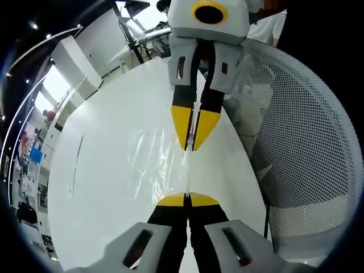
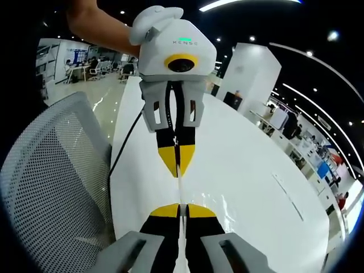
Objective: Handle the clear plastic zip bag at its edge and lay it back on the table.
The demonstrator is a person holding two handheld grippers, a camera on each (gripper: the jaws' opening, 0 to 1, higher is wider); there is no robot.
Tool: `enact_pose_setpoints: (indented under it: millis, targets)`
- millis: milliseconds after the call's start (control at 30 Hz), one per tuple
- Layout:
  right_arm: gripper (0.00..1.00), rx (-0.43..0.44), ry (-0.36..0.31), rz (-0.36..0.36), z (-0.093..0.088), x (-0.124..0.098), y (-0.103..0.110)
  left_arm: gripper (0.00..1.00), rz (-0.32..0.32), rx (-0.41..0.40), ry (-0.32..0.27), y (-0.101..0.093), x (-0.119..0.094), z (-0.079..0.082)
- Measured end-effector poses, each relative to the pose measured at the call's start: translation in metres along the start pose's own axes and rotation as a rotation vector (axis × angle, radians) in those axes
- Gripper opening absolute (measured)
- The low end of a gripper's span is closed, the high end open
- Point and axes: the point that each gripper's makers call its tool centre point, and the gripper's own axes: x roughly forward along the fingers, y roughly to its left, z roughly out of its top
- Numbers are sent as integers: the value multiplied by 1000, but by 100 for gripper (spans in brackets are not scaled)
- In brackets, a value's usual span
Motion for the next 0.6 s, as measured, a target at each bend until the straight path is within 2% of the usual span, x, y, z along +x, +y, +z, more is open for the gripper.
enact_pose_setpoints:
  millis: [600]
  targets:
    - [0, 5, -2, -6, -1, -2, -1, 0, 3, -2, -1, 1, 0, -1]
